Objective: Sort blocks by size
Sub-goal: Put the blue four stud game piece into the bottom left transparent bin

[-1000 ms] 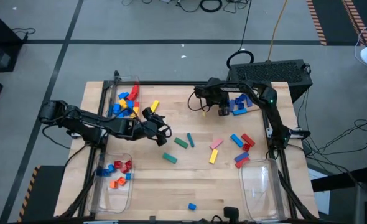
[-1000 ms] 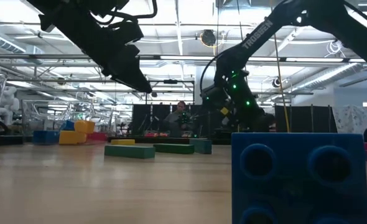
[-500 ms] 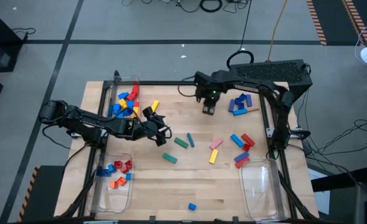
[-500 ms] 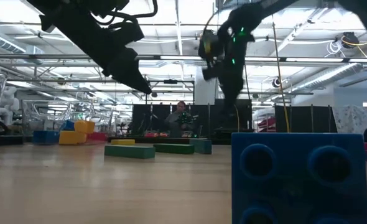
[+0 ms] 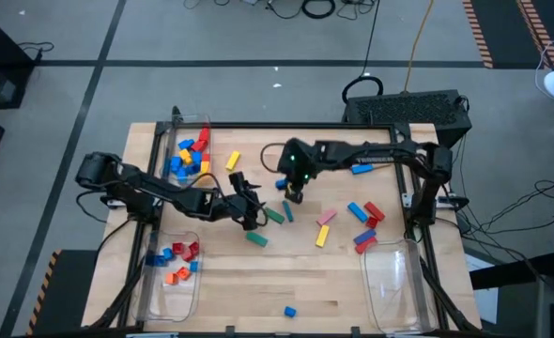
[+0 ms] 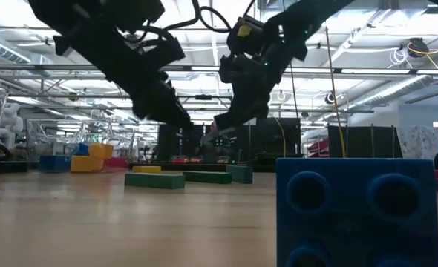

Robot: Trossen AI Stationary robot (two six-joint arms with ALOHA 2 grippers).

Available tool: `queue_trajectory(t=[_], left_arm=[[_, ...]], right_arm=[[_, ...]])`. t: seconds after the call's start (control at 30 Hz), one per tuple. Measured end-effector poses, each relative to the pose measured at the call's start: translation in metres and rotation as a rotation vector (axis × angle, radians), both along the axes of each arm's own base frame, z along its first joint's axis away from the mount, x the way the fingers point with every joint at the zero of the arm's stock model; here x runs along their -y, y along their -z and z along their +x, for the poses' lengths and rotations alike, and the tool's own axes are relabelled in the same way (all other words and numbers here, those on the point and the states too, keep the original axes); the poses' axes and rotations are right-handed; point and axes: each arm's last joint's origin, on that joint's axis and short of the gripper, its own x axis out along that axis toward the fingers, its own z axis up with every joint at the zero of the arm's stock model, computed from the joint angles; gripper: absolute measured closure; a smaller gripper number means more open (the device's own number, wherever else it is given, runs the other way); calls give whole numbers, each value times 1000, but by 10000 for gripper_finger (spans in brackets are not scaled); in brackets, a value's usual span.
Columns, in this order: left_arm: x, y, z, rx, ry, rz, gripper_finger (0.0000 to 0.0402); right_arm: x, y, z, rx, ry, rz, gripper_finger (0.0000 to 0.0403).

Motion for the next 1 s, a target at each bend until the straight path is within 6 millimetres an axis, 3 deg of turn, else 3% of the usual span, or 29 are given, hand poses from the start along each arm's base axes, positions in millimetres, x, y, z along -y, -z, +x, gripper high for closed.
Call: queue_trajectory(t=[0.3,0.57,0.73,1.0], left_arm=[[5,18,16,-9,113,140,141],[6,30,24,-45,187,254,141],[9,27,27,1,193,263,141],[28,23,25,-29,254,433,141]], right_arm=[[-7,34,-4,193,-30,138,341],[-16,36,-1,234,-89,177,341],[-19,35,0,241,-99,177,341],[-19,35,0,240,-91,189,341]])
